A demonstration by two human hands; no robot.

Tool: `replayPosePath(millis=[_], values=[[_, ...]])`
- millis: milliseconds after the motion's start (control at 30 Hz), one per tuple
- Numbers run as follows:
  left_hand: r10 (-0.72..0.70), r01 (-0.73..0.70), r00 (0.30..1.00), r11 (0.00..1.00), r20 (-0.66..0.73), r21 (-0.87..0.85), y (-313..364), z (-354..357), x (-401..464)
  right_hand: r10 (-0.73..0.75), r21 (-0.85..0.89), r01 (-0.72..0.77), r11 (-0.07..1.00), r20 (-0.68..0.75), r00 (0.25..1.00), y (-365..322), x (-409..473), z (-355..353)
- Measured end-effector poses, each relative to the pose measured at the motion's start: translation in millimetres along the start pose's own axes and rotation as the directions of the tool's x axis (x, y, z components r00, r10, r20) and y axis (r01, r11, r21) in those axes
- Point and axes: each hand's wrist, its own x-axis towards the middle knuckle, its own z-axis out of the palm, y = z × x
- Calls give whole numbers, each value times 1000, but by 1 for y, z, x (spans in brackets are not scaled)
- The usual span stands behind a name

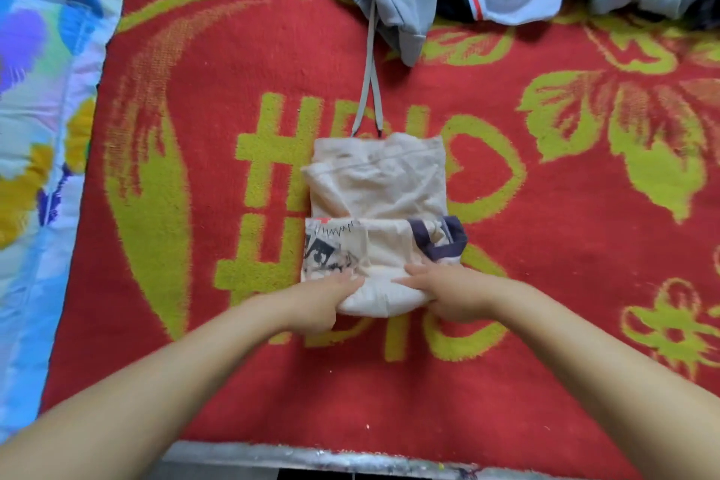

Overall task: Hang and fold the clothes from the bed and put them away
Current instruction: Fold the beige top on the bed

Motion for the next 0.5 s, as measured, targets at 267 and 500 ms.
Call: replayPosePath(millis=[267, 500], values=[[-115, 67, 992, 813, -47, -579, -34, -132, -3, 150, 468, -68, 881, -141, 979, 36, 6, -121], [-240, 281, 499, 954, -833, -107, -22, -107, 65, 393, 252, -305, 919, -656, 644, 17, 88, -100]])
